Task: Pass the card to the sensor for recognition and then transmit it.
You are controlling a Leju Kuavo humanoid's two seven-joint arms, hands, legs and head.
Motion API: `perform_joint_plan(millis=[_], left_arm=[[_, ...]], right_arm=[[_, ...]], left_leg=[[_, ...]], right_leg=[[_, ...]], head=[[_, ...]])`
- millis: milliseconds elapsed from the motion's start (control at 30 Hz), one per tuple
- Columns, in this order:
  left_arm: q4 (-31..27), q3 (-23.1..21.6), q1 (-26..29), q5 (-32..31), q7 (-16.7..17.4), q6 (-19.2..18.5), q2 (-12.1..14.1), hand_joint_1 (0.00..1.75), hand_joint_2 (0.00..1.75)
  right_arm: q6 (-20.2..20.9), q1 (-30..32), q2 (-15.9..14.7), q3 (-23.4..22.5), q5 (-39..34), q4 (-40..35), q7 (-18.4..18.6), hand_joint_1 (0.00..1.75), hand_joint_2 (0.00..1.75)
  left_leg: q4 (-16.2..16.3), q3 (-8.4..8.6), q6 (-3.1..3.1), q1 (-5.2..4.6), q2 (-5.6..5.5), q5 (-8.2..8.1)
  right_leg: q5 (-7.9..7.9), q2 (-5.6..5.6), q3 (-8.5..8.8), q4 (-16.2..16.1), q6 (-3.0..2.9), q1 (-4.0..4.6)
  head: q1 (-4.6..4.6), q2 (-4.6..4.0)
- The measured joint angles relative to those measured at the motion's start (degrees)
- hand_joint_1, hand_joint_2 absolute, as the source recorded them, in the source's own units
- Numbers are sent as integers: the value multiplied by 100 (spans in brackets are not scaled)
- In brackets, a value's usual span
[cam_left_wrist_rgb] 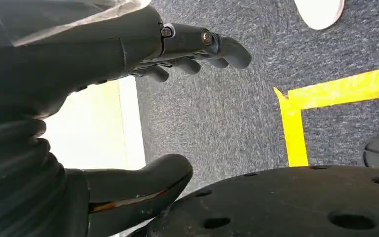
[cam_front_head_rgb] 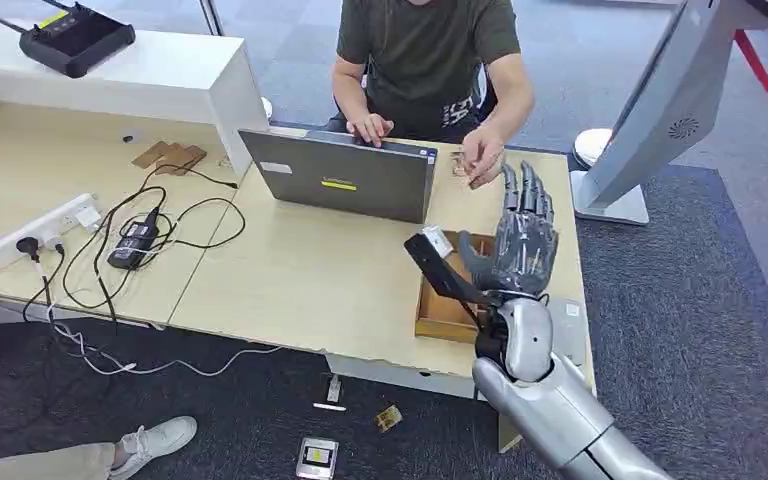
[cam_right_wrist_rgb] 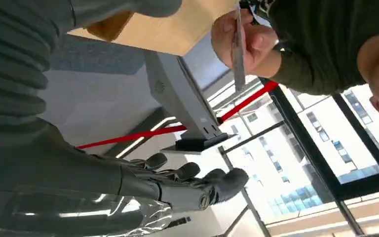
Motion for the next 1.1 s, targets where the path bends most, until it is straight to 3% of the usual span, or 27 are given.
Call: perform_joint_plan(millis=[100,300,600,767,867,1100], left_arm=[[0,2,6,0,-31,2,0,0,175],[0,59,17,24,-101,90,-11,0,175],[7,208,19,55,-127,276,-39,0,175],[7,295,15,79,-120,356,-63,0,175],[7,345,3,81,-59,415,-83,0,175],[7,437,-6,66,-37,429,-96,0,175]], right_arm=[[61,239,-180,0,85,-399,-13,0,175],[968,1113,-682,-2,474,-1517,-43,0,175],[1795,2252,-1260,4,717,-2757,-409,0,175],[2355,2302,-1345,68,479,-2833,-392,0,175],[2854,2228,-1342,151,103,-2715,-190,0,175],[2935,1952,-1294,293,-210,-2166,-11,0,175]], left_leg=[[0,0,1,0,0,-2],[1,1,4,0,0,-8],[0,0,3,0,1,-15],[0,0,3,1,3,-14],[0,1,3,1,2,-14],[0,0,3,1,2,-14]], right_leg=[[-1,0,0,-2,0,0],[-4,0,0,-7,3,0],[-8,3,2,-8,0,0],[-7,3,4,-7,0,1],[-7,3,8,-7,0,1],[-8,3,8,-7,0,1]], head=[[2,0],[0,0],[2,0],[0,0],[0,0],[0,0]])
